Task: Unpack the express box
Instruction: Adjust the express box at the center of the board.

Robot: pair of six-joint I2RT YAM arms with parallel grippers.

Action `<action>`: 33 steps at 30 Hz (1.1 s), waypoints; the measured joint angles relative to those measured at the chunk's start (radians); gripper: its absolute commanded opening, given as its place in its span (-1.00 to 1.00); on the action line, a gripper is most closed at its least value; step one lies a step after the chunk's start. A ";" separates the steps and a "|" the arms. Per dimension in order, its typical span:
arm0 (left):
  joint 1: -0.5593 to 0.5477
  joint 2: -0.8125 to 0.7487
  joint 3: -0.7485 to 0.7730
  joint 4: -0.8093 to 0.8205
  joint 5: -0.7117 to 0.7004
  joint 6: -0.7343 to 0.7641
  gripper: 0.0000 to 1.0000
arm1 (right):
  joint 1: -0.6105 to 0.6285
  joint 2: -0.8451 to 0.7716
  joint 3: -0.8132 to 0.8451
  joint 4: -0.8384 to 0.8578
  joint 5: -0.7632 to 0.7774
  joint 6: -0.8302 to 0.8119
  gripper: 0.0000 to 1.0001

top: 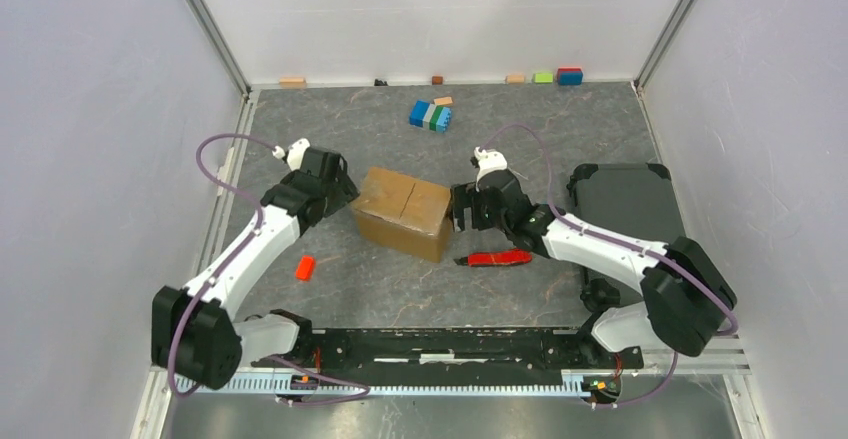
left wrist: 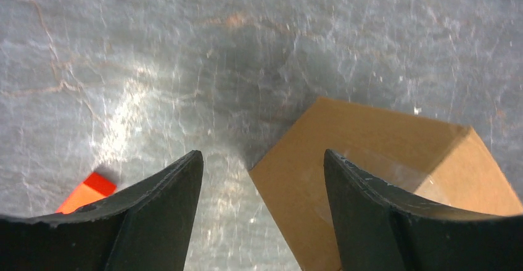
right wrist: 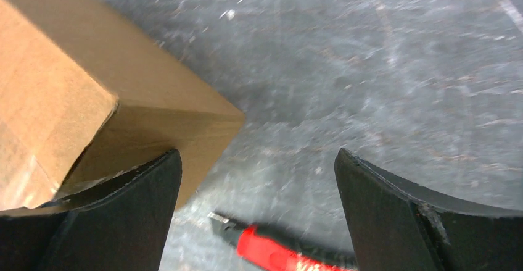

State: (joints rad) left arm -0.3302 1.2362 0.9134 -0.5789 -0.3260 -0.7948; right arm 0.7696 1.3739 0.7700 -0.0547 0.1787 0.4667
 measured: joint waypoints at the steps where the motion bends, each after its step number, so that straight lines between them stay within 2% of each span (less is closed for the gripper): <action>1: -0.014 -0.029 -0.021 -0.001 -0.006 -0.011 0.57 | -0.010 0.015 0.017 -0.005 0.015 -0.003 0.96; 6: -0.083 -0.125 -0.103 -0.012 -0.005 -0.066 0.59 | -0.058 0.096 0.111 -0.026 0.093 -0.040 0.96; 13: -0.098 -0.162 -0.137 -0.047 -0.013 -0.082 0.71 | -0.083 0.100 0.147 -0.048 0.121 -0.078 0.96; 17: -0.105 -0.165 -0.091 -0.094 -0.016 -0.037 0.75 | -0.105 0.016 0.114 -0.067 0.118 -0.085 0.96; 24: -0.105 -0.180 0.058 -0.132 -0.012 0.105 0.82 | -0.143 -0.220 -0.071 -0.113 0.089 -0.107 0.97; 27: -0.105 -0.180 0.118 -0.134 0.024 0.154 0.82 | -0.143 -0.230 -0.130 -0.136 0.036 -0.138 0.98; 33: -0.127 -0.178 0.222 -0.147 0.182 0.216 0.84 | -0.143 -0.223 -0.202 -0.163 -0.074 -0.220 0.96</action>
State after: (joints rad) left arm -0.4568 1.0584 1.1358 -0.7261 -0.1444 -0.5793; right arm 0.6262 1.1511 0.5682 -0.2176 0.1043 0.2466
